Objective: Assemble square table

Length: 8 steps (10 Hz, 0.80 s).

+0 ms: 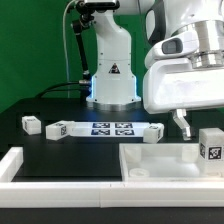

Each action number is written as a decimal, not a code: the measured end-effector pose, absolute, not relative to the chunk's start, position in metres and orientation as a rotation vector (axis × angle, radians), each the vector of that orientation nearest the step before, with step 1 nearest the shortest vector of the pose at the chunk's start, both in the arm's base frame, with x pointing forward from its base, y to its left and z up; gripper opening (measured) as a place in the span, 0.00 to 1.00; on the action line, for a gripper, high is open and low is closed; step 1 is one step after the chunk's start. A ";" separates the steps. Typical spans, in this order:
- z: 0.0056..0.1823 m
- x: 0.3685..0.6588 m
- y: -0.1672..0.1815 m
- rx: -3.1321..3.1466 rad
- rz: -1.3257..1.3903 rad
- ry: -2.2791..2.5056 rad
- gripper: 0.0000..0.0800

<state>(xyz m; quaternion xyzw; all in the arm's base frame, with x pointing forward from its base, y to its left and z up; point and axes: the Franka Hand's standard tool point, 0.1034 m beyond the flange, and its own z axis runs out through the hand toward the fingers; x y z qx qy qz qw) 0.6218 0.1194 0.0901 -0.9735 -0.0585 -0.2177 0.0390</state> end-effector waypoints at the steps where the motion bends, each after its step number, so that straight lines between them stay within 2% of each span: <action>1: 0.088 0.617 0.119 -3.012 -0.554 -0.143 0.81; 2: 0.090 0.617 0.121 -3.040 -0.430 -0.078 0.81; 3: 0.089 0.622 0.119 -3.044 -0.433 -0.068 0.81; 4: 0.082 0.618 0.114 -3.062 -0.363 -0.066 0.81; 7: 0.085 0.621 0.109 -3.098 -0.026 -0.059 0.81; 8: 0.085 0.628 0.111 -3.097 -0.007 -0.052 0.81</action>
Offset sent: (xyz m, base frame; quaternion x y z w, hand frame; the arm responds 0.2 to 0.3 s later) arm 0.0103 -0.0168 -0.0131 -0.0162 -0.0277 0.0386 0.9987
